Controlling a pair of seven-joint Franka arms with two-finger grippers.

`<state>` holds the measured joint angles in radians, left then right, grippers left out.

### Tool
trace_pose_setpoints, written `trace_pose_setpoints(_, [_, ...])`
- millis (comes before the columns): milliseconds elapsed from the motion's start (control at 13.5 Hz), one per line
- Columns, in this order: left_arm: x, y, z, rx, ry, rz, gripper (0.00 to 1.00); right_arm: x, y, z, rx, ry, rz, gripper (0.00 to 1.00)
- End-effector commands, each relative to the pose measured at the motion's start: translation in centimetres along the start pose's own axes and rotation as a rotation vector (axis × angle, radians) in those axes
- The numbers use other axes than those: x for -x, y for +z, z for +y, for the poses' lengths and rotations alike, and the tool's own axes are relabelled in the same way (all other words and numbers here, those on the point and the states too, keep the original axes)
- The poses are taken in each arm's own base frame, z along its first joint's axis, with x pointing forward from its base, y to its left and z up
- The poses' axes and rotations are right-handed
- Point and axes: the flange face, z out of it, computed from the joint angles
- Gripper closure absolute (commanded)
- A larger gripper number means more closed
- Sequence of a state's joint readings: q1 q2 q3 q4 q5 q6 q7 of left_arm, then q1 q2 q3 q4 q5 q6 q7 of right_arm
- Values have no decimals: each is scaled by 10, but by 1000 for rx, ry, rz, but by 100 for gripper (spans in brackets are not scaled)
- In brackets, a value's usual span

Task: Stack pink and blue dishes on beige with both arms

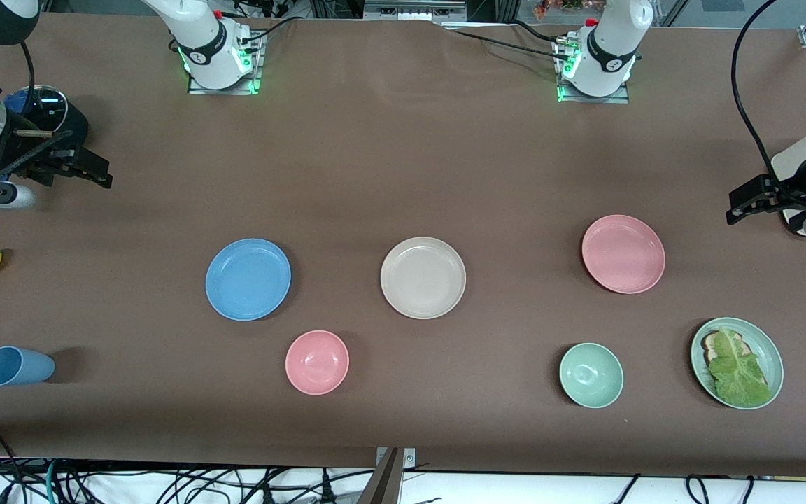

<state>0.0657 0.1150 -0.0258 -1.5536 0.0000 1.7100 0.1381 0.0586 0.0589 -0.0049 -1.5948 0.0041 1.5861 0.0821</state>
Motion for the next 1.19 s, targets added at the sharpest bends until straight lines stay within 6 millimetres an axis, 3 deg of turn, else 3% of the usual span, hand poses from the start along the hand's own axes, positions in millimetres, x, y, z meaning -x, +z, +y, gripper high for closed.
trace_pose_setpoints(0, [2,-2,2,8,11,-2,0,4,-3,1,-14,10,8,0])
trace_pose_setpoints(444, [1,5,0,8,8,-14,0,4,-6,-5,-21,13,21,0])
trace_pose_setpoints(667, [-11,45,-20,33,-32,-72,0,3,-4,-16,-23,-3,22,0])
trace_pose_setpoints(815, [-22,97,-23,58,-37,-153,0,2,-7,-28,-21,-23,40,0])
trace_pose_setpoints(963, [-28,134,-20,57,-35,-214,0,0,-8,-25,-25,-17,48,0])
trace_pose_setpoints(1111, [-24,177,-47,77,-65,-291,0,-2,-11,-27,-19,-20,73,0])
